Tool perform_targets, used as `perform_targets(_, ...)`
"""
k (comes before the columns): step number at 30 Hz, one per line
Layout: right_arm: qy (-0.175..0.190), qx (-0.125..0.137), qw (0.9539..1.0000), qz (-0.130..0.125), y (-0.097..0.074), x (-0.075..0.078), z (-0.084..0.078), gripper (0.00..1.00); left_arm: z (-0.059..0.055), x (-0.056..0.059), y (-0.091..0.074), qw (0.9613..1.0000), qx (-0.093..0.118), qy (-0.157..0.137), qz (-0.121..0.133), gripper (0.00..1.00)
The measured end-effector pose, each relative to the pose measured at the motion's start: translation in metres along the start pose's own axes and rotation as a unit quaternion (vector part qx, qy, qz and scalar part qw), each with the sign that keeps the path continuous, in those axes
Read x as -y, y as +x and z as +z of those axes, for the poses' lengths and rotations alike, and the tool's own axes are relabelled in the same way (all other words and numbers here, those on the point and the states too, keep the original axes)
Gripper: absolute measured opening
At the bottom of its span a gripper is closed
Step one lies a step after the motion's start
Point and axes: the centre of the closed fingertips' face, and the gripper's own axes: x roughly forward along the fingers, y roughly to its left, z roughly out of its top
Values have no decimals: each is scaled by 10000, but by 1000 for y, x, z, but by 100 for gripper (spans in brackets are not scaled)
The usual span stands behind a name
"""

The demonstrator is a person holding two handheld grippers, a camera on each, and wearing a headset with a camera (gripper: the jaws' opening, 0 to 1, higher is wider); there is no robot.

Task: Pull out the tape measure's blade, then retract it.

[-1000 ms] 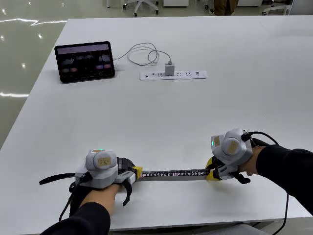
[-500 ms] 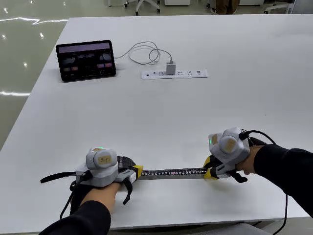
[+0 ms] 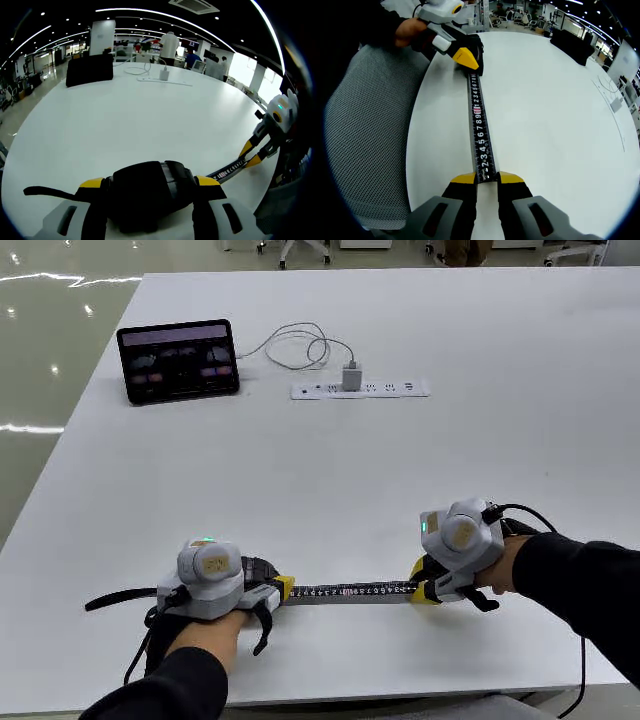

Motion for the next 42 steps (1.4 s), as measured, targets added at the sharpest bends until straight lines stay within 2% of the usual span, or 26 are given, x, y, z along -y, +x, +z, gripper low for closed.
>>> perform_targets(42, 137, 190, 9997, -11, 7, -3, 18, 11, 0, 1, -1, 10000, 3, 0, -18, 65)
